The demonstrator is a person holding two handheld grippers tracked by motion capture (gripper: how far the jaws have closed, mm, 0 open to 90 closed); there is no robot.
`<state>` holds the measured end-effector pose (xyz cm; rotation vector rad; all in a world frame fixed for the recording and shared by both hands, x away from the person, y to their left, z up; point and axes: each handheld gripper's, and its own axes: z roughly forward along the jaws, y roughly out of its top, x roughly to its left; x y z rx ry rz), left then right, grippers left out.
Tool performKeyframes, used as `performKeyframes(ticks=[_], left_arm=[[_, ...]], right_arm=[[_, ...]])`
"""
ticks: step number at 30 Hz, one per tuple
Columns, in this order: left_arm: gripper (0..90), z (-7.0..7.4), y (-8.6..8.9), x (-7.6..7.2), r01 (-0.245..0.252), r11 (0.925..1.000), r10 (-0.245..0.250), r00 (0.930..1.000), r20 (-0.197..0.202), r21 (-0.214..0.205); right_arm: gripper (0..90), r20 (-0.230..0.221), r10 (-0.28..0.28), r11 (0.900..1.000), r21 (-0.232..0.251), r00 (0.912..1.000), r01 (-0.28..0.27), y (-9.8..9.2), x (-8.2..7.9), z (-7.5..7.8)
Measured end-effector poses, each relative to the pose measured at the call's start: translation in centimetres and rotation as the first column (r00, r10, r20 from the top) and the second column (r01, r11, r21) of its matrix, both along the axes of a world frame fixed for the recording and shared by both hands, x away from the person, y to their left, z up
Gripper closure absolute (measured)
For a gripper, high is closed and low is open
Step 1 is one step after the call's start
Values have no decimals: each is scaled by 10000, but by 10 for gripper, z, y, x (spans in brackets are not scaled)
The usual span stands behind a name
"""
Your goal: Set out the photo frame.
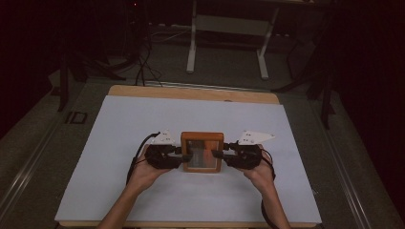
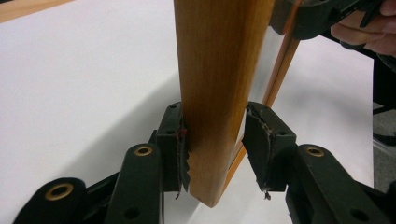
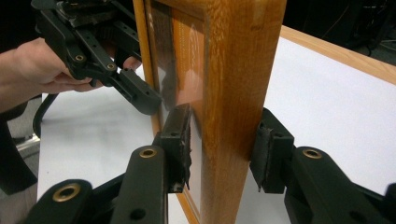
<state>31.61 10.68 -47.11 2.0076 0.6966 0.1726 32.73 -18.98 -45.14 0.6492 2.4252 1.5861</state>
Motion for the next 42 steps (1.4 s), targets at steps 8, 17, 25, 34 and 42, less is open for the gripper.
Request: performKeyframes(ticks=[8, 17, 25, 34, 42], left_arm=[[610, 0, 4, 2, -174, 9998, 174, 9998, -115, -24], [608, -3, 8, 5, -411, 9990, 407, 9988, -286, -148], [607, -10, 10, 10, -588, 9978, 566, 9962, -664, -314], [607, -16, 10, 14, -759, 9962, 712, 9923, -1011, -429], [605, -22, 10, 18, -875, 9951, 809, 9885, -1281, -465]], right_arm=[[611, -438, -65, 9994, 349, 9990, 80, 2, 6, -7], [603, -788, -263, 9980, 545, 9965, 306, 6, 11, -13], [593, -1040, -453, 9975, 497, 9936, 506, 10, 16, -19], [583, -1372, -698, 9961, 435, 9881, 764, 11, 21, -24], [578, -1609, -881, 9946, 403, 9830, 958, 12, 23, -29]])
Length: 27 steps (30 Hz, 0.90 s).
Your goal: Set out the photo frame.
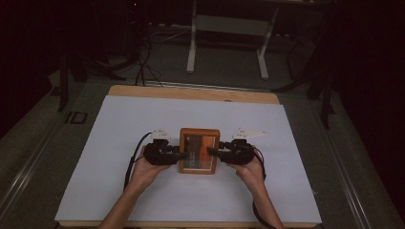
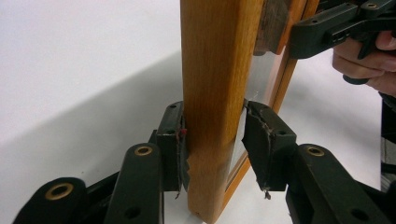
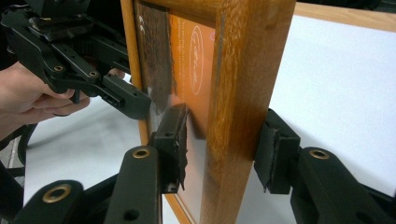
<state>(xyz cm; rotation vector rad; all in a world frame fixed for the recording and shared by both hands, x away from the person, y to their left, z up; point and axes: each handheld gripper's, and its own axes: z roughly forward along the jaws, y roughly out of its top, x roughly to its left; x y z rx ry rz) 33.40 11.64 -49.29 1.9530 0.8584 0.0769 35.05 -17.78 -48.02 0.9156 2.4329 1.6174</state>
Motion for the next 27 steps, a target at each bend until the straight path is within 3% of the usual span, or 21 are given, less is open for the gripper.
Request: performKeyframes(ticks=[16, 27], left_arm=[[591, -7, 0, 8, -268, 9992, 264, 9996, -127, -296], [593, -5, -3, 5, -322, 9995, 322, 9994, -102, -45]], right_arm=[[576, -284, -380, 9991, 169, 9989, 385, 1, 7, -7], [564, -112, -324, 9994, 119, 9994, 325, 0, 7, -9]])
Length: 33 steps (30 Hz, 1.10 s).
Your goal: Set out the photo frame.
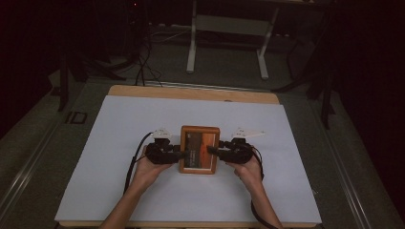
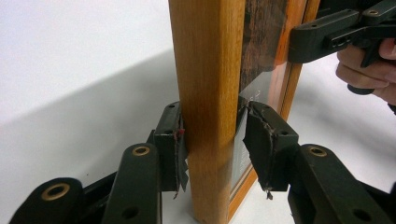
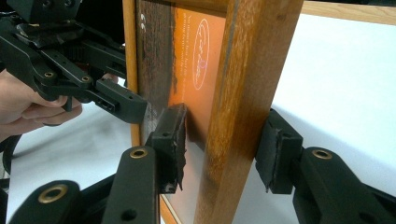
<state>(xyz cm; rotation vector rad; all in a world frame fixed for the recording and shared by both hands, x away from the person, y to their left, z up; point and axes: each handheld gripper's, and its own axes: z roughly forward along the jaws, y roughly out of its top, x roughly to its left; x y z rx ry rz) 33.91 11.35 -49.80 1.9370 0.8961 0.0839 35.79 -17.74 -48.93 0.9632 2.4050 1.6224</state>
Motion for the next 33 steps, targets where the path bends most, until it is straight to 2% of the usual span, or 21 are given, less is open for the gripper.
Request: performKeyframes(ticks=[15, 22, 33], left_arm=[[599, 1, -1, -1, 122, 9997, -122, 9999, -3, 209], [495, 1, 2, 0, -105, 9996, 106, 9999, -21, 245], [475, 2, 7, 1, -290, 9994, 290, 9996, 2, 195]], right_arm=[[530, 75, -75, 9998, -177, 9999, 76, 2, -1, -2], [494, 99, -137, 9996, -264, 9999, 139, 2, -1, -2], [456, 144, -150, 9998, -131, 9998, 152, -5, -3, 1]])
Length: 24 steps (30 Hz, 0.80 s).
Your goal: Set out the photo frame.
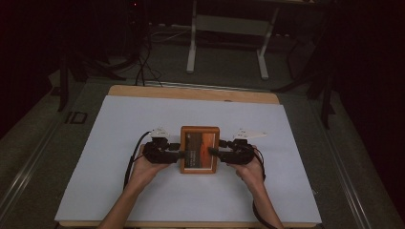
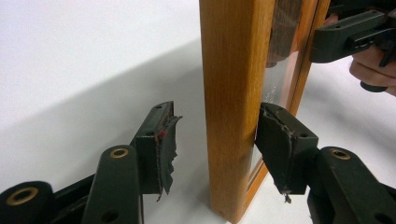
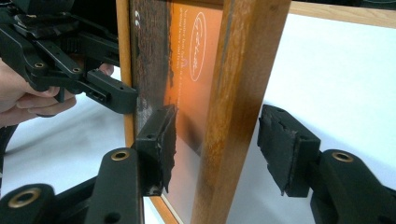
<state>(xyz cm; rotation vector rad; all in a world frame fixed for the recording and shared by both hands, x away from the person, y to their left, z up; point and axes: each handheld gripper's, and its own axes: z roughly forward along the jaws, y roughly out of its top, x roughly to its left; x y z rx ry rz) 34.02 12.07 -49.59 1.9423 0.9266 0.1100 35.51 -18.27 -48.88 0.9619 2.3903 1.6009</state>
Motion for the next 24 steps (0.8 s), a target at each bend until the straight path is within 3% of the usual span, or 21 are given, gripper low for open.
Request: performKeyframes(ticks=[10, 18, 24], left_arm=[[475, 5, 7, -1, -51, 9998, 52, 10000, 17, -178], [461, 18, 18, -6, -86, 9994, 99, 9993, 369, -349], [456, 28, 30, -9, -425, 9986, 444, 9971, 623, -322]], right_arm=[[419, 394, -2, 10000, -52, 9992, 4, -14, -5, 13], [402, 586, -189, 9998, -19, 9981, 190, -29, -7, 22], [390, 555, -422, 9990, -90, 9976, 428, -42, -7, 24]])
